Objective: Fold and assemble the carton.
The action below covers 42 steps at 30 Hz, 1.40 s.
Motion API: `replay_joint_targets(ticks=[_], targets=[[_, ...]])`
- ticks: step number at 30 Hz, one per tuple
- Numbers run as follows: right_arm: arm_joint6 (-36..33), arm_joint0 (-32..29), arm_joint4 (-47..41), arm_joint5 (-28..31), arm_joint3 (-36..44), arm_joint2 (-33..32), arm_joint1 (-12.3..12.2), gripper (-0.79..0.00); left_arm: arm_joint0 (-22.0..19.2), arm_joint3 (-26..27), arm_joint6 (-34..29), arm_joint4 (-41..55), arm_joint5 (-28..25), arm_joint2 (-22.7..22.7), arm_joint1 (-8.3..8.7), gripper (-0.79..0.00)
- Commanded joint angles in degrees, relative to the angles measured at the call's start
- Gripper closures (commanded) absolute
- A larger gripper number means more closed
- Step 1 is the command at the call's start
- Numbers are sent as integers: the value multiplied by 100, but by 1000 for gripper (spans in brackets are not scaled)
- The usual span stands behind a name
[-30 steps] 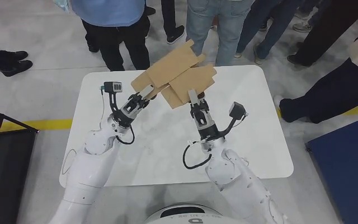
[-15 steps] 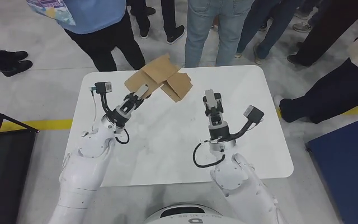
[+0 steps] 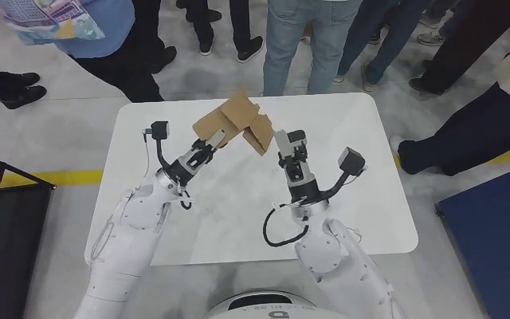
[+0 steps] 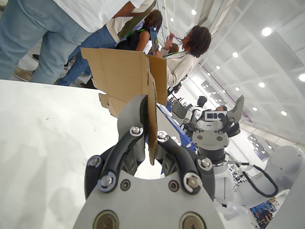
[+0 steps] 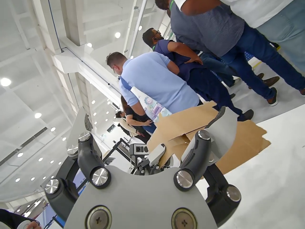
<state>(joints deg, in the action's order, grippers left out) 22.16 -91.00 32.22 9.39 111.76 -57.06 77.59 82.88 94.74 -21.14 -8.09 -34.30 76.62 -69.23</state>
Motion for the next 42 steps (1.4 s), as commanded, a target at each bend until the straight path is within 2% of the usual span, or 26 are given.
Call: replay_joint_targets(ticks=[1,6,9,10,12,15,18,19,23,29,35,42], targets=[[-236,118,1198,-259,-227,47,-20,-785,10,25,54,-127,2,-6,1,0],[-1295,-11,1597,-307,-159,-178,-116,-785,98,121,130,-329,-21,96,25,0],[-1497,-174,1764,-225,160,-313,-163,-776,114,146,142,-326,-3,130,34,0],[-1452,-196,2036,-114,277,-354,-184,-767,110,140,135,-342,8,126,36,0],[-1488,-235,3152,60,412,-381,-248,-739,88,126,121,-409,51,105,38,0],[-1682,-277,4664,61,596,-296,-314,-619,32,113,88,-520,126,54,38,0],[-1938,-217,5217,117,655,-171,-331,-573,-23,114,96,-629,152,-15,34,0],[-2017,-167,5295,120,606,-144,-329,-554,-38,114,102,-647,166,-42,31,0],[-2183,86,5251,143,404,-72,-304,-388,-89,98,110,-697,185,-119,26,0],[-2306,377,4902,132,68,-146,-274,-351,-125,64,123,-679,187,-115,34,0],[-2199,547,4718,-147,-165,-380,-259,-326,-188,-15,131,-665,204,-136,37,0],[-2544,633,4646,177,-404,-121,-241,-317,-292,-98,109,-647,256,-201,34,0]])
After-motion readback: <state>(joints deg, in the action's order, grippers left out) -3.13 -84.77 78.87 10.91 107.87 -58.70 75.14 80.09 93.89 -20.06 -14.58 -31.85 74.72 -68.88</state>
